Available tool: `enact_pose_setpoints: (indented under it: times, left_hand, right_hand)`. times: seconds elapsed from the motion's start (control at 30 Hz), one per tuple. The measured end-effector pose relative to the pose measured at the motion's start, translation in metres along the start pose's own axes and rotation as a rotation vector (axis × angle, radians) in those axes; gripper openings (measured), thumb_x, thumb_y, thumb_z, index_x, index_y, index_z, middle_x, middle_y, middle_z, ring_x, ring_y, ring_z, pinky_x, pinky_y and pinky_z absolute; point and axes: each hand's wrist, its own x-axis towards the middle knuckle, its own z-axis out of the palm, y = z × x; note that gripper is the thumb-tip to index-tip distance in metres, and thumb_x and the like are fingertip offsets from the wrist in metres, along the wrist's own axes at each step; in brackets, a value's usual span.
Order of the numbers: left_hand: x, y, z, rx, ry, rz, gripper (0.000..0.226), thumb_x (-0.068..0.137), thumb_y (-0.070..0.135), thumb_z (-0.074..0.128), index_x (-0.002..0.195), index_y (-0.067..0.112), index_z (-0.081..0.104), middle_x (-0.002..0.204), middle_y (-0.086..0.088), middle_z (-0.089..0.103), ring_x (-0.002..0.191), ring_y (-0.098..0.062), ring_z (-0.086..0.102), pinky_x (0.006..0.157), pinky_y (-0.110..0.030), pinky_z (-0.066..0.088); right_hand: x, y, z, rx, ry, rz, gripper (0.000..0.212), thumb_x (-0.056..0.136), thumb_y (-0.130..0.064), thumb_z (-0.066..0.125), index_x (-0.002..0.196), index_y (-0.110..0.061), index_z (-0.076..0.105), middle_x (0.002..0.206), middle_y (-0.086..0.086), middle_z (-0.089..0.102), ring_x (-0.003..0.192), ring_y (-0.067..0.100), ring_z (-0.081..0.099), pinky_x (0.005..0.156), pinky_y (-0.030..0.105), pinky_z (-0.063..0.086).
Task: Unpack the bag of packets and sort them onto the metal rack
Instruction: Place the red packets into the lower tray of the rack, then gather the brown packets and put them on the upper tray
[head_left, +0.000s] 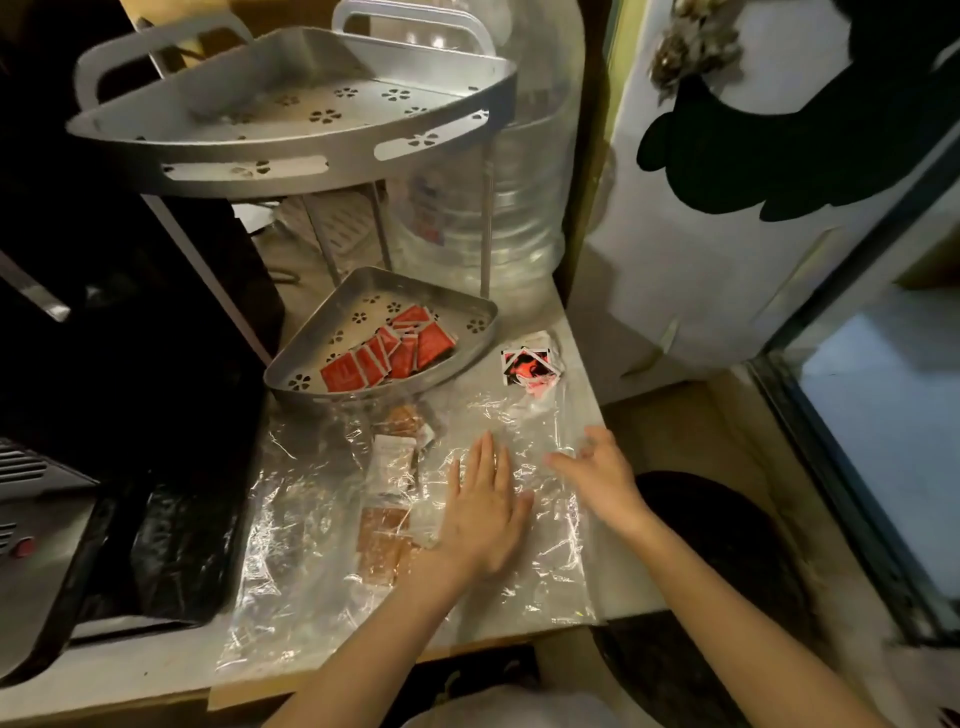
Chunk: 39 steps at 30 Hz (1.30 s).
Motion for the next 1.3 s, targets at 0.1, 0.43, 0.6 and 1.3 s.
enact_pose_setpoints:
  times: [0.1,0.43,0.6,1.3]
  left_hand:
    - [0.0,0.004,-0.001,-0.094,-0.054,-0.033,0.069,0.091,0.054,0.002,0.143,0.013,-0.016,0.151,-0.003,-0.024,0.136,-0.013,-0.026,0.108,-0.035,-0.019]
    - [0.0,0.001,-0.019,-0.49,0.073,-0.048,0.055,0.098,0.042,0.017,0.147,0.02,0.004,0.156,0.005,-0.002,0.143,-0.008,-0.004,0.116,-0.029,-0.004]
    - [-0.001,-0.016,-0.026,-0.497,0.299,-0.061,0.064,0.09,0.052,0.007,0.146,0.022,0.004,0.155,0.006,-0.006,0.142,-0.006,-0.008,0.117,-0.029,-0.003]
    - [0.002,-0.03,-0.086,-1.822,-0.003,-0.208,0.06,0.087,0.047,0.04,0.134,0.009,0.044,0.125,-0.019,0.056,0.117,-0.033,0.051,0.108,-0.05,0.032]
  right_hand:
    - [0.006,0.002,-0.003,0.109,-0.105,0.123,0.064,0.065,-0.037,0.075,0.116,-0.004,0.057,0.105,0.003,0.064,0.095,0.023,0.063,0.087,0.041,0.052]
    - [0.005,-0.031,-0.011,0.042,-0.228,-0.064,0.004,0.079,-0.008,0.066,0.081,-0.011,0.068,0.08,0.007,0.07,0.077,0.018,0.067,0.067,0.021,0.051]
    - [0.005,-0.069,-0.021,0.116,-0.232,-0.128,0.009,0.075,-0.013,0.072,0.082,-0.011,0.067,0.077,-0.001,0.066,0.075,0.011,0.062,0.065,0.019,0.045]
    - [-0.026,-0.193,-0.015,0.46,-0.765,-0.48,0.011,0.075,-0.006,0.062,0.078,-0.015,0.069,0.069,-0.001,0.07,0.062,0.01,0.064,0.057,0.022,0.053]
